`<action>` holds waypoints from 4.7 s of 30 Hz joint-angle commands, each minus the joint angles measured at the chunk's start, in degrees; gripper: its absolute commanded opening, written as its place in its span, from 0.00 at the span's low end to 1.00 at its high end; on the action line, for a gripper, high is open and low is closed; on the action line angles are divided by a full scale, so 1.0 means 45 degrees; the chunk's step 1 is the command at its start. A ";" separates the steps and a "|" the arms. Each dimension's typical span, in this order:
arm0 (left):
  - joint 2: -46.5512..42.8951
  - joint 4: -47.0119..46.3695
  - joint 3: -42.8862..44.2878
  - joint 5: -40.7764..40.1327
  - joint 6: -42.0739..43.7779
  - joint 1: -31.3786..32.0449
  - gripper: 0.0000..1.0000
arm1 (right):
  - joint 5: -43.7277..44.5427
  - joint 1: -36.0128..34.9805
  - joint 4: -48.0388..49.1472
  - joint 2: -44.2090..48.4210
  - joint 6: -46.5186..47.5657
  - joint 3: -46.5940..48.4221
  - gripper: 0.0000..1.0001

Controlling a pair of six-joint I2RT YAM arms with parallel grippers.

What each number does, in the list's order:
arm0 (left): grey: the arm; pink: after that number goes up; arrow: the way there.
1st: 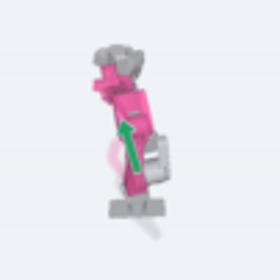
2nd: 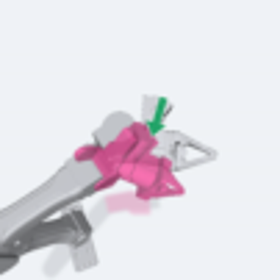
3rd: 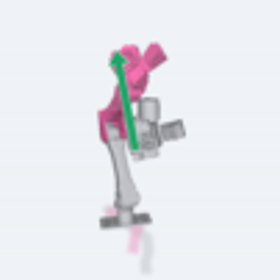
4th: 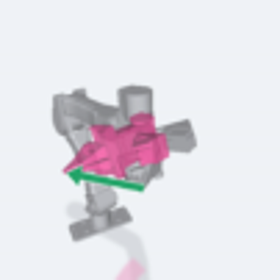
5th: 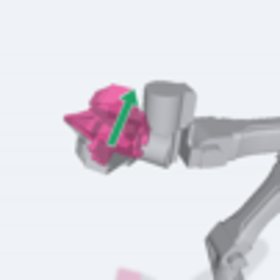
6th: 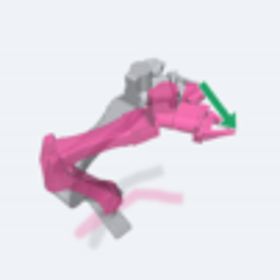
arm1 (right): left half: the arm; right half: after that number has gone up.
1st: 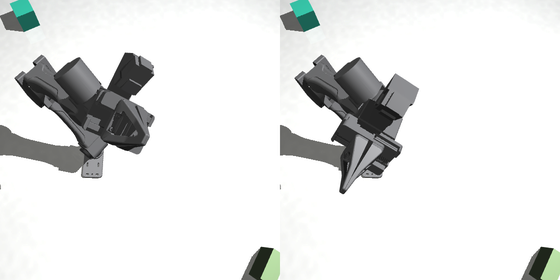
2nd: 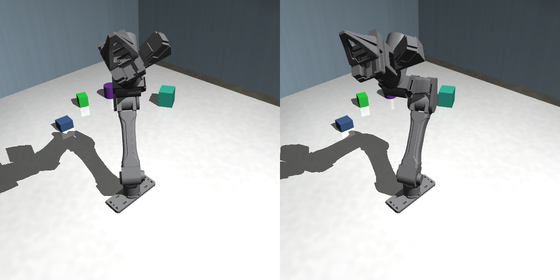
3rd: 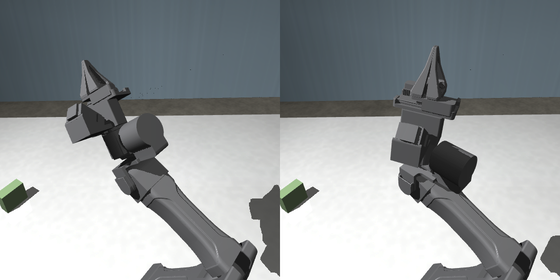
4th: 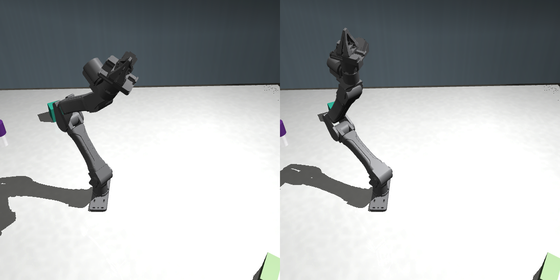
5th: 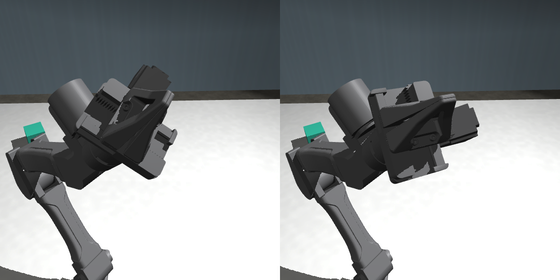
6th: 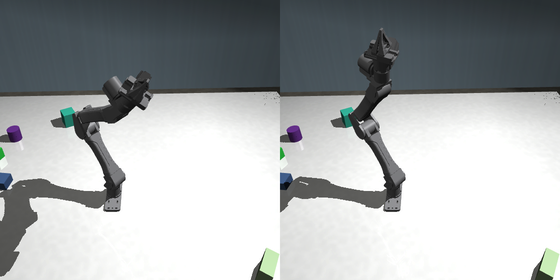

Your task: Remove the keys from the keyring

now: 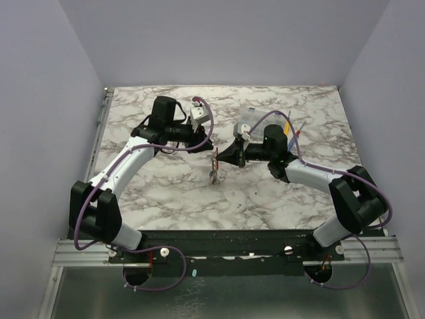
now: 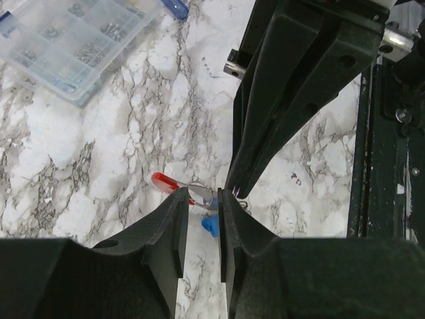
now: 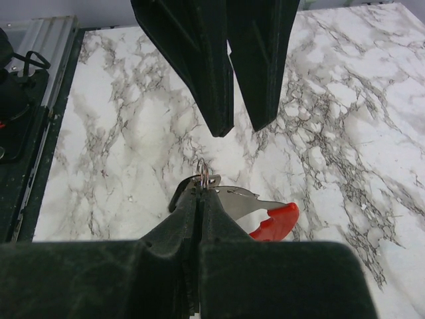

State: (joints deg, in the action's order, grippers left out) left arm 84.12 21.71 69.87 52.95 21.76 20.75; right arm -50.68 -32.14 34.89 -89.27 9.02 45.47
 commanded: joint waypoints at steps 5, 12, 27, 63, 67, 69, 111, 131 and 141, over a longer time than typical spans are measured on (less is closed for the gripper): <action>-0.0045 -0.0140 -0.0687 0.0739 0.0682 0.0173 0.33 | -0.0379 0.0057 0.0478 -0.0063 -0.0275 0.0287 0.00; 0.0115 -0.0118 -0.1040 0.1107 0.1111 0.0173 0.38 | -0.0499 0.0079 0.0703 -0.0044 -0.0427 0.0206 0.01; 0.0319 -0.0103 -0.1367 0.1319 0.1580 0.0341 0.24 | -0.1062 0.0112 0.1416 -0.0100 -0.0957 0.0033 0.01; 0.0703 0.2700 0.0166 -0.0853 0.3687 0.1813 0.00 | -0.1793 0.0141 -1.0023 -0.0094 0.5499 0.3737 0.38; 0.0770 0.2733 0.0226 -0.0902 0.3719 0.1891 0.00 | -0.1842 0.0078 -1.0069 -0.0226 0.5386 0.3965 0.36; 0.0785 0.2733 0.0246 -0.0934 0.3722 0.1928 0.00 | -0.1847 0.0058 -1.0059 -0.0268 0.5362 0.3995 0.34; 0.0484 -0.0425 -0.1819 0.0387 0.0416 0.0231 0.23 | -0.0465 -0.0037 -0.4591 0.0058 0.1625 0.2317 0.01; 0.1875 -0.0509 -0.1695 0.0637 -0.0553 0.0855 0.00 | -0.0809 -0.0039 -0.2165 -0.0053 0.0404 0.1346 0.01; -0.0775 0.0003 -0.2745 0.1656 0.0418 -0.1497 0.49 | -0.0880 0.0053 -0.2515 0.0281 0.0613 0.1035 0.00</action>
State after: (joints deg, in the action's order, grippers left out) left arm 88.01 21.52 58.70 56.21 20.88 17.87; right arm -53.04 -31.88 21.45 -89.91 12.03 50.57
